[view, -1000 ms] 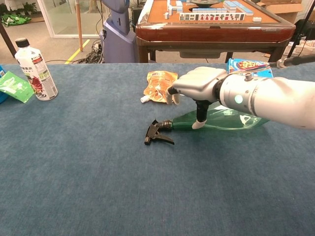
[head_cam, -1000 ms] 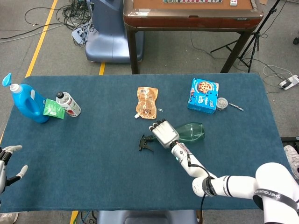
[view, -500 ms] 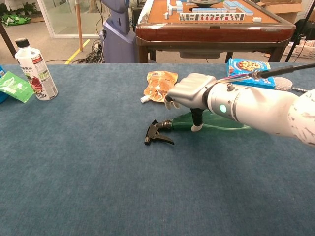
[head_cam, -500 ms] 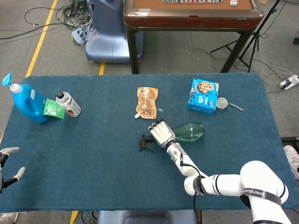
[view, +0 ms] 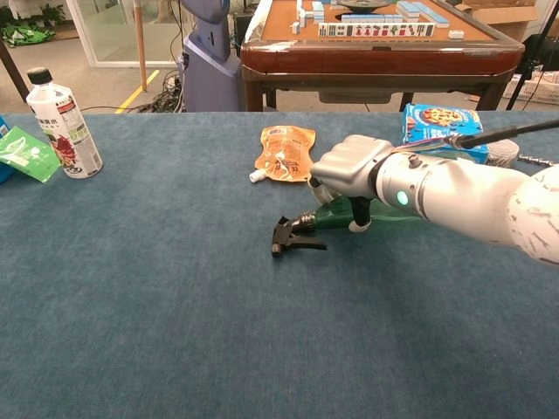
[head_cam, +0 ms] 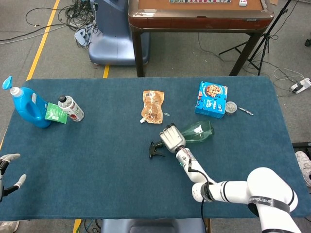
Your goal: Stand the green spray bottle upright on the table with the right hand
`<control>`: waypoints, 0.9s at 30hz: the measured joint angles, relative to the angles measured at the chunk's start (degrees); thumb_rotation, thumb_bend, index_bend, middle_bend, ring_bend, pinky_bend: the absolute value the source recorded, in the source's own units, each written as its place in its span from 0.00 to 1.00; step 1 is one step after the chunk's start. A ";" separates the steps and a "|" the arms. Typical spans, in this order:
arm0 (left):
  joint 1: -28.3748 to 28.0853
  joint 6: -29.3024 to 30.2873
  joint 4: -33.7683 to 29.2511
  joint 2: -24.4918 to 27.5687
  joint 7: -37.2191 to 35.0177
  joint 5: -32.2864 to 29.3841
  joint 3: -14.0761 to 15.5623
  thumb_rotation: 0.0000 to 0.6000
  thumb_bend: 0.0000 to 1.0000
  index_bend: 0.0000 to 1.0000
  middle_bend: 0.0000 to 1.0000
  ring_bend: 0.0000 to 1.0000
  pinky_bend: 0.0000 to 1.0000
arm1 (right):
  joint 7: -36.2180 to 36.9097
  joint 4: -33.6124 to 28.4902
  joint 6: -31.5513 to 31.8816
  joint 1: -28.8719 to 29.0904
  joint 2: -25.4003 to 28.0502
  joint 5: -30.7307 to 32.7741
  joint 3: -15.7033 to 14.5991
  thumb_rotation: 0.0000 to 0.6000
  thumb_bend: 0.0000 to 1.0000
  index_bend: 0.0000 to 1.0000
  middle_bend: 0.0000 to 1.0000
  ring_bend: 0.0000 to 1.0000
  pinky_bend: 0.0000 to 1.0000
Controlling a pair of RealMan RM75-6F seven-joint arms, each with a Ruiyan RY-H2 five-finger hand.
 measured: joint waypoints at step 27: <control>-0.32 0.33 -1.19 0.32 0.87 0.61 -0.56 1.00 0.26 0.30 0.31 0.30 0.17 | 44.73 -13.98 1.96 -11.35 11.77 -19.72 10.25 1.00 0.38 0.57 0.47 0.36 0.32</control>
